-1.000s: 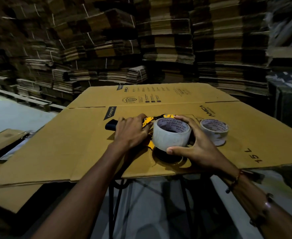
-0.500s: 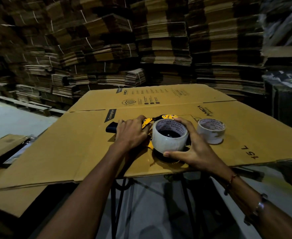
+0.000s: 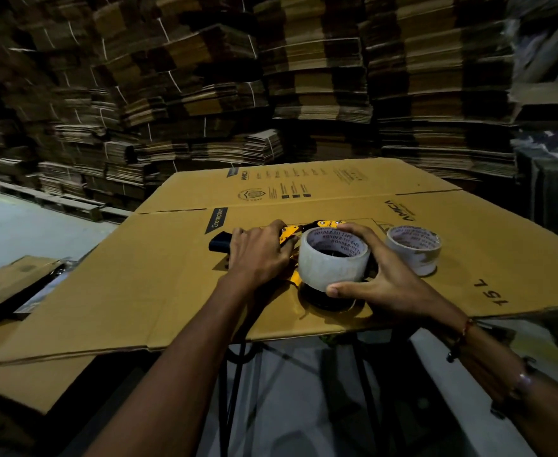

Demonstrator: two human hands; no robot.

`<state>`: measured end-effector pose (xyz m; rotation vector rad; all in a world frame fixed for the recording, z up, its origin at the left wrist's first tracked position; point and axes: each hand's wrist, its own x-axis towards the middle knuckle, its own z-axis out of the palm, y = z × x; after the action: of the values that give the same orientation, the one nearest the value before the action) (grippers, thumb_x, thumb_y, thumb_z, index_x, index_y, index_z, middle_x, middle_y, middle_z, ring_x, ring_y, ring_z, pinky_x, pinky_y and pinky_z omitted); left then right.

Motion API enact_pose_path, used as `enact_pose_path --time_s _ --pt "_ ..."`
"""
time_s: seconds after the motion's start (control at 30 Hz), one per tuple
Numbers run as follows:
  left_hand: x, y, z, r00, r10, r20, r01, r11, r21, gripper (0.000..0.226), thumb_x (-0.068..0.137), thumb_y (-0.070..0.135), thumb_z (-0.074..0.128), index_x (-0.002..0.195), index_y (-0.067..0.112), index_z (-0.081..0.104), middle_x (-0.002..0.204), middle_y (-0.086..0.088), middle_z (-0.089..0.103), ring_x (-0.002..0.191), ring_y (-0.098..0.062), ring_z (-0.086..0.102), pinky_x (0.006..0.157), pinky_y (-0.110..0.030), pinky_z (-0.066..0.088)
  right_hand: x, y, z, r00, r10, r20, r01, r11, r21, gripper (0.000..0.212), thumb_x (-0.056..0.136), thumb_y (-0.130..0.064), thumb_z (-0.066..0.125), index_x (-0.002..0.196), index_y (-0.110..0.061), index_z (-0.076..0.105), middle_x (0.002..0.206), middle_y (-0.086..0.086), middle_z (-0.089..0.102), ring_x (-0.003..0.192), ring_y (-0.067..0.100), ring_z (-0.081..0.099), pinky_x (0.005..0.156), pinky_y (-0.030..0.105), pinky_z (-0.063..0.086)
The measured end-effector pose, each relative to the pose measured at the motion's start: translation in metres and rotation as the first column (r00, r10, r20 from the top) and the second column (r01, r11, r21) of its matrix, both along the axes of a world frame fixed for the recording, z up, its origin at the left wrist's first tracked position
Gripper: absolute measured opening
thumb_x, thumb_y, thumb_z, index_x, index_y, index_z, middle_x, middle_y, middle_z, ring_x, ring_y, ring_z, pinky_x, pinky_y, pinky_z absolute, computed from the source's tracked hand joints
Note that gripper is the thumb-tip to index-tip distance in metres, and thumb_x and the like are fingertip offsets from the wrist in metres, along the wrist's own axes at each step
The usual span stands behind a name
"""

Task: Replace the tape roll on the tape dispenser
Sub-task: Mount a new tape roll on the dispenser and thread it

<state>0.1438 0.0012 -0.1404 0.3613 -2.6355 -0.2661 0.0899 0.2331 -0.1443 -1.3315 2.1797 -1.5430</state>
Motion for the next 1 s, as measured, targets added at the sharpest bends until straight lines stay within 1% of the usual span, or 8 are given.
enact_pose_path --time_s 0.13,0.27,0.43,0.57,0.73,0.87,0.93,1.0 --pt "-0.001 0.0 0.0 1.0 -0.007 -0.001 0.007 1.0 -0.005 0.041 0.099 0.047 0.046 0.128 0.02 0.056 0.102 -0.01 0.073 0.097 -0.034 0.064 0.096 -0.045 0.036 -0.001 0.003 0.011 0.999 0.044 0.008 -0.044 0.996 0.08 0.088 0.065 -0.03 0.09 0.136 -0.046 0.041 0.129 -0.027 0.059 0.121 -0.007 0.057 0.102 0.019 0.049" --pt "-0.001 -0.001 0.001 1.0 -0.012 0.0 0.012 1.0 -0.015 0.043 0.099 0.048 0.045 0.128 0.018 0.056 0.102 -0.011 0.073 0.097 -0.034 0.064 0.098 -0.045 0.036 -0.003 0.003 0.015 0.999 0.052 -0.006 -0.051 0.993 0.104 0.09 0.067 -0.029 0.091 0.14 -0.046 0.04 0.136 -0.021 0.056 0.125 -0.004 0.056 0.109 0.027 0.048" --pt "0.0 -0.001 -0.001 1.0 -0.007 -0.014 0.007 1.0 -0.007 0.042 0.099 0.048 0.045 0.127 0.019 0.057 0.1 -0.01 0.073 0.096 -0.033 0.065 0.099 -0.046 0.036 0.004 0.003 0.006 0.999 0.003 -0.037 -0.001 0.998 0.062 0.09 0.065 -0.034 0.092 0.137 -0.049 0.041 0.128 -0.034 0.059 0.126 -0.003 0.056 0.111 0.035 0.047" --pt "0.0 -0.001 -0.001 1.0 -0.006 -0.014 0.006 1.0 -0.009 0.043 0.099 0.049 0.044 0.126 0.018 0.056 0.1 -0.01 0.073 0.095 -0.033 0.064 0.097 -0.045 0.037 0.007 0.002 0.001 0.997 -0.041 -0.058 0.043 0.999 0.031 0.099 0.064 -0.037 0.093 0.146 -0.041 0.038 0.131 -0.032 0.058 0.128 -0.004 0.055 0.111 0.037 0.048" --pt "-0.001 -0.001 -0.001 1.0 -0.001 -0.002 0.001 1.0 -0.029 0.043 0.1 0.051 0.042 0.124 0.018 0.057 0.098 -0.009 0.073 0.094 -0.032 0.065 0.095 -0.044 0.037 0.007 0.003 0.001 0.998 -0.03 -0.051 0.031 0.999 0.03 0.103 0.059 -0.046 0.09 0.147 -0.037 0.037 0.133 -0.029 0.057 0.129 -0.003 0.054 0.112 0.036 0.046" --pt "-0.001 -0.001 -0.001 1.0 0.012 -0.006 -0.013 1.0 -0.028 0.046 0.099 0.053 0.043 0.128 0.02 0.057 0.102 -0.011 0.074 0.098 -0.033 0.065 0.097 -0.044 0.037 0.006 0.003 0.002 0.999 -0.016 -0.048 0.018 0.999 0.035 0.101 0.059 -0.047 0.091 0.144 -0.043 0.039 0.138 -0.024 0.054 0.131 -0.001 0.053 0.114 0.036 0.045" --pt "-0.001 0.0 -0.001 1.0 0.014 -0.007 -0.014 1.0 -0.025 0.046 0.099 0.053 0.043 0.13 0.021 0.056 0.105 -0.011 0.074 0.1 -0.033 0.065 0.098 -0.044 0.037 0.005 0.003 0.004 0.998 0.003 -0.058 0.001 0.999 0.055 0.097 0.061 -0.044 0.094 0.141 -0.045 0.039 0.133 -0.03 0.056 0.129 -0.004 0.053 0.112 0.032 0.045" --pt "0.0 0.0 -0.001 1.0 0.011 -0.009 -0.011 1.0 -0.02 0.045 0.099 0.053 0.044 0.129 0.021 0.056 0.105 -0.011 0.074 0.099 -0.033 0.065 0.097 -0.044 0.037 0.004 0.003 0.007 0.998 0.026 -0.061 -0.021 0.996 0.086 0.091 0.063 -0.039 0.092 0.137 -0.05 0.039 0.127 -0.036 0.057 0.125 -0.007 0.054 0.11 0.027 0.047"
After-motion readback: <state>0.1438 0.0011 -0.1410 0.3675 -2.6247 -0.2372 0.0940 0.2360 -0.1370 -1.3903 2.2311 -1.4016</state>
